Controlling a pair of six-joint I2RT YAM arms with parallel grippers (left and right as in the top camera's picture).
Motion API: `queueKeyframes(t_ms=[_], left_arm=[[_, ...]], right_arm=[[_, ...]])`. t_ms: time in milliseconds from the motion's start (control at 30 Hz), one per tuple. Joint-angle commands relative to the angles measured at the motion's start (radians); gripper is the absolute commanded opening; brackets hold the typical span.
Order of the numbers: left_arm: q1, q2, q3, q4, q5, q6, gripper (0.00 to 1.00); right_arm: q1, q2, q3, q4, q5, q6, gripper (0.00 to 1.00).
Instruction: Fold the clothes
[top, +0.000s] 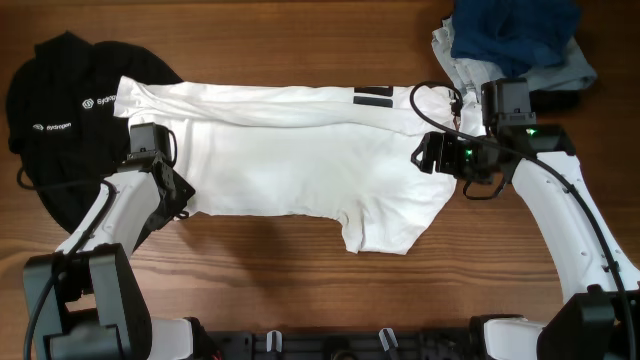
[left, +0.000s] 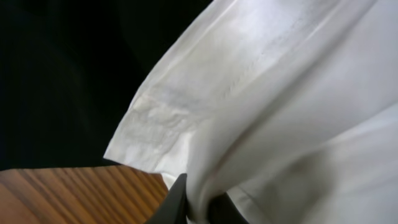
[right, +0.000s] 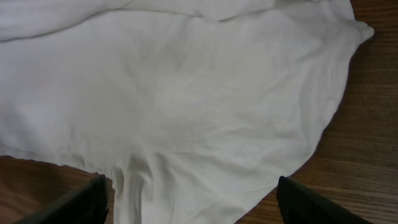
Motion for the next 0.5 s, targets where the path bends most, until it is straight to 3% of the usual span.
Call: queueKeyframes(t_ms=[0,300,467], left_arm=[[0.004,0.01,-0.003,-0.049,-0.059,-0.004,0.04],[0.004,0.004,0.213,-0.362,-0.175,0.017,0.04],[0.004,0.003,0.273,-0.381,-0.175,0.033,0.04]], right_arm=[[0.003,-0.001,-0.01,0.004,0.02,0.011,0.87],[0.003,-0.001,-0.01,-0.034,0.011,-0.016,0.87],[0.004,-0.001,-0.01,-0.135,0.003,-0.042,0.87]])
